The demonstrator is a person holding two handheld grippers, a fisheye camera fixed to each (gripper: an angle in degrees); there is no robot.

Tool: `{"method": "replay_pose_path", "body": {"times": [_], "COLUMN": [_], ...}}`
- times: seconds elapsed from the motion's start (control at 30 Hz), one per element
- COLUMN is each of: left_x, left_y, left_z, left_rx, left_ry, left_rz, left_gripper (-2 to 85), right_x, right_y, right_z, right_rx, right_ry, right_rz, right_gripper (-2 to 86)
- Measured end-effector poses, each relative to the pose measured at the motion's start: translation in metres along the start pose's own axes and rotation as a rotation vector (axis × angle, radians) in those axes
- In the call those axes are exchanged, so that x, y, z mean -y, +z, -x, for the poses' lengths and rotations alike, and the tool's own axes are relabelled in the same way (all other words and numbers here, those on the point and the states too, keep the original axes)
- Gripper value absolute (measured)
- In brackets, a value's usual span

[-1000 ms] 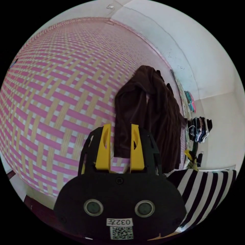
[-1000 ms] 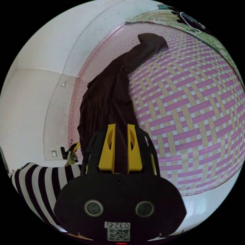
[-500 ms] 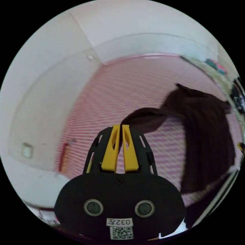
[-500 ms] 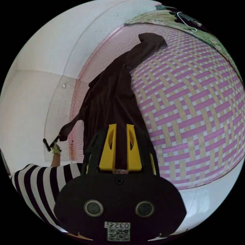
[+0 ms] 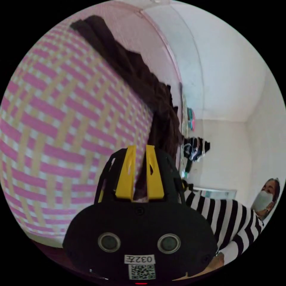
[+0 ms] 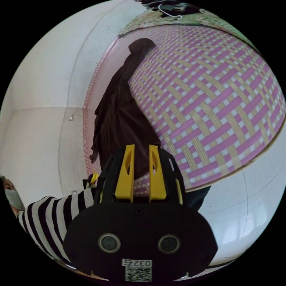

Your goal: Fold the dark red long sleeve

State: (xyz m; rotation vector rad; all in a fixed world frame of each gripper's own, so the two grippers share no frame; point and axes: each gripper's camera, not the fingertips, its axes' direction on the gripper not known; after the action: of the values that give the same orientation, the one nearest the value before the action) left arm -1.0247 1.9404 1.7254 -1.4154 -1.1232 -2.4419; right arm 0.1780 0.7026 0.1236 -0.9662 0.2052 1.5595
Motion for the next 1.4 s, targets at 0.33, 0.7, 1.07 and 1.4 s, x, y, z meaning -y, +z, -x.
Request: {"method": "replay_pose_path", "body": {"times": [0.33,0.7,1.07,1.4], "left_x": [-0.078,-0.072,-0.078,-0.096], "left_y": [0.006,-0.005,-0.111,-0.094], "left_z": [-0.041,-0.012,-0.011,0.03], "left_rx": [0.061,-0.217,-0.062,-0.092], "left_ry": [0.123,-0.084,-0.061,-0.254], "left_rz": [0.266,0.23,0.021,-0.122], "left_gripper": [6.5,1.9,-1.1,5.4], "right_x": [0.08,0.153,0.181,0.179], "right_y": [-0.075,-0.098,-0.215,-0.246], "right_z": [-0.022,-0.042,-0.016,-0.061], "right_rx": [0.068,0.354,0.123,0.223], "right_ry": [-0.018,0.05,-0.28,-0.091], "right_rz": [0.162,0.443,0.431,0.406], "right_gripper": [10.2,9.1,0.5,11.2]}}
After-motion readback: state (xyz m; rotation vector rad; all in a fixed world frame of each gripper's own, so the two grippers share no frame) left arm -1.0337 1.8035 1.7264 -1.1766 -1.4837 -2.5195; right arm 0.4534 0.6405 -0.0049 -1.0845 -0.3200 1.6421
